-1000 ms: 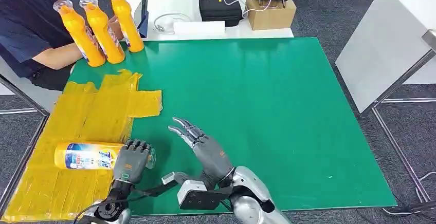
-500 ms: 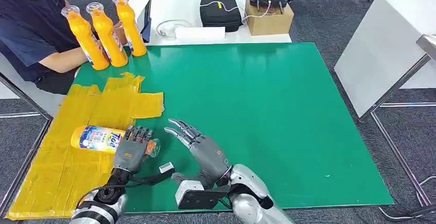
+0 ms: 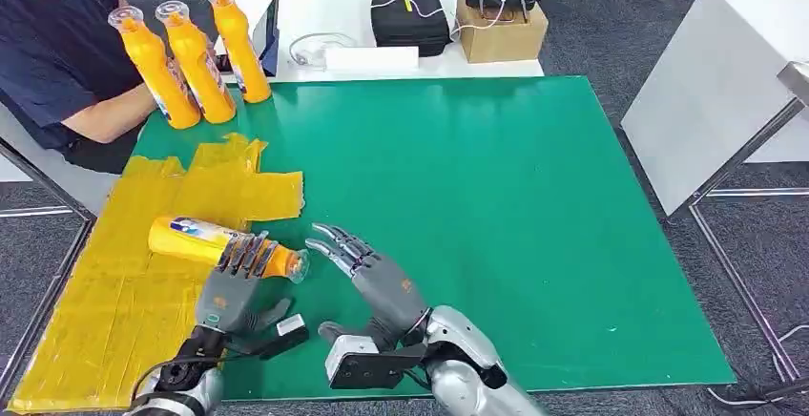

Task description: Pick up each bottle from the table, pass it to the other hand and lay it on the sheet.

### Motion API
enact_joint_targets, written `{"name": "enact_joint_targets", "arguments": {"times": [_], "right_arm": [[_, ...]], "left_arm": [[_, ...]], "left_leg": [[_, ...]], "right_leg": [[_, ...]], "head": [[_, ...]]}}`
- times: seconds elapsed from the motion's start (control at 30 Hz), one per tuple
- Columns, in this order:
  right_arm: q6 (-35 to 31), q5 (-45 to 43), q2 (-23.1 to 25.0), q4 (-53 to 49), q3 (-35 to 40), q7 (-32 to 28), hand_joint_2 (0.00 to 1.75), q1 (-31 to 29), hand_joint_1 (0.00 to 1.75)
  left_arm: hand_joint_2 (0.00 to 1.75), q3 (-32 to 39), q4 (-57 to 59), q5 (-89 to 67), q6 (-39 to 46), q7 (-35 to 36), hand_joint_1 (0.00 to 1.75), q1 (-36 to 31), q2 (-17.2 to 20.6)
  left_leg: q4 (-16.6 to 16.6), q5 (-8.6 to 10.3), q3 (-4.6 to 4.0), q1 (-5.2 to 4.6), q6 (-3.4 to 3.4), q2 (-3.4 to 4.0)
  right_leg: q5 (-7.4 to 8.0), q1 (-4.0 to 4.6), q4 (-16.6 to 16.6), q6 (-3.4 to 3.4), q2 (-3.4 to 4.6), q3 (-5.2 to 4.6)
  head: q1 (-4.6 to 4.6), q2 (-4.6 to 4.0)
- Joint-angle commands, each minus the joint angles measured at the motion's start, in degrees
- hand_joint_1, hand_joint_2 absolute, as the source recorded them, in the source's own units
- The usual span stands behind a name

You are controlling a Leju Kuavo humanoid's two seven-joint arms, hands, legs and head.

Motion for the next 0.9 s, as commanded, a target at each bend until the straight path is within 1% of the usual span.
{"name": "enact_joint_targets", "arguments": {"times": [0.03,0.1,0.13,0.2,0.23,0.27,0.3,0.33,0.37,0.4,0.43,0.47,0.53,0.57,0.6,0.67,0.7,0.77,0.9], "right_arm": [[-0.7,0.38,-1.53,3.09,1.69,0.14,0.0,-0.8,0.0],[-1.4,1.15,-1.23,2.86,1.06,0.2,0.0,0.41,0.0],[-2.07,1.76,-0.92,2.64,0.54,0.02,0.0,1.41,0.0],[-3.33,2.58,-0.02,1.89,-0.8,-0.33,0.0,3.39,0.0],[-4.55,2.18,0.58,0.82,-2.04,-1.97,0.0,4.88,0.0],[-6.76,-0.32,1.8,-1.56,-4.59,-5.38,0.0,7.53,0.0],[-8.07,-5.66,3.79,-5.21,-8.12,-9.42,0.0,10.96,0.0],[-8.63,-5.53,4.09,-6.66,-9.22,-9.75,0.0,12.31,0.0],[-9.41,-4.84,4.55,-9.47,-10.63,-10.07,0.0,14.69,0.0],[-8.98,-5.73,4.86,-10.56,-11.29,-11.0,0.0,15.78,0.0],[-8.42,-6.23,5.48,-11.43,-12.44,-12.23,0.0,17.54,0.0],[-8.63,-5.72,5.95,-10.99,-12.6,-12.97,0.0,18.11,0.0],[-8.88,-5.62,6.52,-9.98,-12.49,-13.72,0.0,18.2,0.0],[-9.1,-6.09,7.08,-9.03,-12.46,-14.55,0.0,18.14,0.0],[-9.24,-6.59,7.39,-8.65,-12.53,-15.05,0.0,18.16,0.0],[-10.27,-10.09,8.22,-7.56,-13.2,-18.15,0.0,18.37,0.0],[-10.27,-10.09,8.22,-7.56,-13.2,-18.15,0.0,18.37,0.0],[-13.27,-12.99,9.75,-6.72,-13.65,-21.92,0.0,18.77,0.0],[-14.05,-13.03,10.16,-6.59,-13.52,-22.36,0.0,18.9,0.0]], "left_arm": [[0.0,6.95,-10.27,9.28,-2.43,-7.44,0.0,6.67,-3.27],[0.0,10.31,-19.01,21.19,-8.44,-15.03,0.0,8.59,-5.37],[0.0,11.0,-26.84,30.06,-15.07,-16.21,0.0,10.25,-6.14],[0.0,10.33,-38.33,47.62,-28.21,-16.21,0.0,12.41,-6.04],[0.0,10.49,-42.52,53.97,-33.4,-16.21,0.0,13.47,-6.21],[0.0,11.94,-47.72,63.53,-41.88,-16.21,0.0,14.34,-7.84],[0.0,12.37,-50.59,65.88,-46.31,-16.21,0.0,15.57,-9.21],[0.0,12.59,-53.21,67.25,-48.22,-16.21,0.0,16.43,-10.46],[0.0,11.89,-57.67,68.87,-51.51,-16.21,0.0,18.73,-12.82],[0.0,11.01,-59.59,69.09,-52.75,-16.21,0.0,19.88,-13.78],[0.0,8.17,-62.91,69.49,-54.45,-16.21,0.0,22.51,-15.76],[0.0,5.77,-64.45,69.65,-54.86,-16.21,0.0,23.82,-16.56],[0.0,3.19,-65.5,70.49,-54.88,-16.21,0.0,24.61,-16.54],[0.0,1.86,-66.74,70.18,-53.52,-16.21,0.0,24.91,-16.6],[0.0,1.16,-67.32,70.67,-52.82,-16.21,0.0,25.04,-16.56],[0.0,1.0,-68.78,73.18,-52.65,-16.21,0.0,25.91,-19.06],[0.0,1.0,-68.78,73.18,-52.65,-16.21,0.0,25.91,-19.06],[0.0,-0.77,-69.26,77.12,-51.15,-16.21,0.0,26.96,-19.54],[0.0,-1.34,-69.3,77.06,-50.43,-16.21,0.0,26.96,-19.54]], "left_leg": [[-0.04,-0.01,-0.11,0.05,0.05,0.12],[0.0,-0.02,-0.27,0.02,0.04,0.01],[0.03,-0.02,-0.34,0.04,0.04,-0.02],[0.08,-0.02,-0.5,0.08,0.05,-0.01],[0.13,-0.05,-0.59,0.11,0.07,0.0],[0.17,-0.06,-0.66,0.13,0.05,0.04],[0.15,-0.05,-0.68,0.11,0.04,0.07],[0.13,-0.04,-0.74,0.08,0.03,0.1],[0.19,-0.11,-0.78,0.1,0.05,0.05],[0.2,-0.12,-0.84,0.08,0.05,0.06],[0.24,-0.21,-0.8,0.1,0.07,0.11],[0.22,-0.21,-0.78,0.1,0.08,0.15],[0.12,-0.19,-0.83,0.03,0.07,0.14],[0.16,-0.28,-0.75,0.06,0.12,0.17],[0.13,-0.26,-0.84,0.05,0.13,0.15],[0.14,-0.32,-0.81,0.05,0.15,0.23],[0.13,-0.28,-0.9,0.03,0.14,0.23],[0.08,-0.28,-0.83,0.02,0.14,0.22],[0.03,-0.25,-0.81,-0.01,0.13,0.24]], "right_leg": [[0.05,0.08,-0.11,-0.07,0.05,-0.1],[0.03,0.03,-0.04,-0.05,0.03,-0.26],[0.02,0.06,-0.03,-0.04,0.0,-0.32],[0.03,0.1,-0.01,-0.05,-0.05,-0.5],[0.01,0.14,0.0,-0.06,-0.1,-0.57],[-0.02,0.16,0.03,-0.07,-0.11,-0.66],[-0.02,0.13,0.04,-0.05,-0.09,-0.7],[-0.01,0.09,0.05,-0.03,-0.06,-0.78],[-0.1,0.13,0.08,-0.06,-0.13,-0.77],[-0.1,0.1,0.1,-0.04,-0.1,-0.84],[-0.15,0.13,0.11,-0.05,-0.07,-0.79],[-0.14,0.12,0.08,-0.03,-0.02,-0.77],[-0.07,0.04,0.02,0.01,-0.04,-0.86],[-0.14,0.08,0.01,-0.01,-0.03,-0.75],[-0.11,0.07,0.02,-0.04,-0.04,-0.84],[-0.11,0.08,0.02,-0.08,-0.01,-0.84],[-0.08,0.06,0.01,-0.08,0.01,-0.95],[-0.1,0.05,-0.02,-0.1,-0.02,-0.89],[-0.08,0.02,-0.03,-0.09,0.01,-0.91]], "head": [[0.02,0.0],[-0.02,0.0],[0.0,0.0],[-0.02,0.0],[0.02,0.0],[0.02,0.0],[0.0,0.0],[0.0,0.0],[0.02,0.0],[0.0,0.0],[0.0,0.0],[-0.02,0.0],[-0.02,0.0],[0.02,0.0],[0.02,0.0],[0.0,0.0],[0.02,0.0],[0.02,0.0],[0.0,0.0]]}}
